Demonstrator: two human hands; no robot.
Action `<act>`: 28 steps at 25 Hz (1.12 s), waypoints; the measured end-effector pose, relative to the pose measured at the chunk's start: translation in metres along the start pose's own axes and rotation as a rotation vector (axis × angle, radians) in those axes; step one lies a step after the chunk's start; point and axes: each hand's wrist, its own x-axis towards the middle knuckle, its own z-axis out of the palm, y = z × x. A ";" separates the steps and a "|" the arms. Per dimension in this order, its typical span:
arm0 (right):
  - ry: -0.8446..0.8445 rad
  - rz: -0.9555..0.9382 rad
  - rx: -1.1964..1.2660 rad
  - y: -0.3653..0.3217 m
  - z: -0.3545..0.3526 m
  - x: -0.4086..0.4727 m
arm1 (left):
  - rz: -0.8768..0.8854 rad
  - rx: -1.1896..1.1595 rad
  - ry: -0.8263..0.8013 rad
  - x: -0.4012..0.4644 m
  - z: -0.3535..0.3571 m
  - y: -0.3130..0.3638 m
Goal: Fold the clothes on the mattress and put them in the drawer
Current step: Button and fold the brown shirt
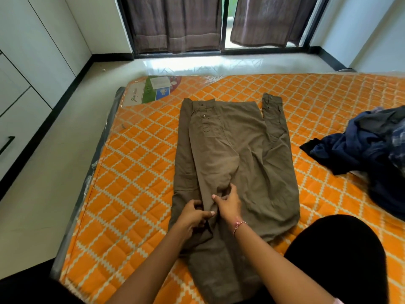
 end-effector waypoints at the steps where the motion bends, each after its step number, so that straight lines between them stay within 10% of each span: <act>1: -0.021 0.072 0.145 0.001 -0.003 0.001 | -0.025 -0.006 0.009 -0.003 -0.001 0.000; 6: -0.264 0.407 0.298 0.002 -0.019 -0.007 | -0.032 0.194 0.000 -0.009 -0.011 0.010; 10: -0.073 0.330 0.204 0.000 -0.019 0.011 | 0.543 0.825 0.533 0.003 0.004 0.017; 14: -0.177 0.160 -0.386 -0.004 -0.029 0.013 | 0.697 1.170 0.234 0.028 0.031 -0.001; 19: 0.388 -0.195 -0.721 -0.004 -0.092 0.042 | 0.689 1.382 0.192 0.038 0.035 -0.012; 23: 0.526 0.191 -0.410 0.005 -0.152 0.098 | 0.833 1.261 0.206 0.041 0.080 0.043; 28: -0.012 0.479 0.533 -0.003 -0.198 0.154 | 0.787 0.878 0.066 0.066 0.135 0.111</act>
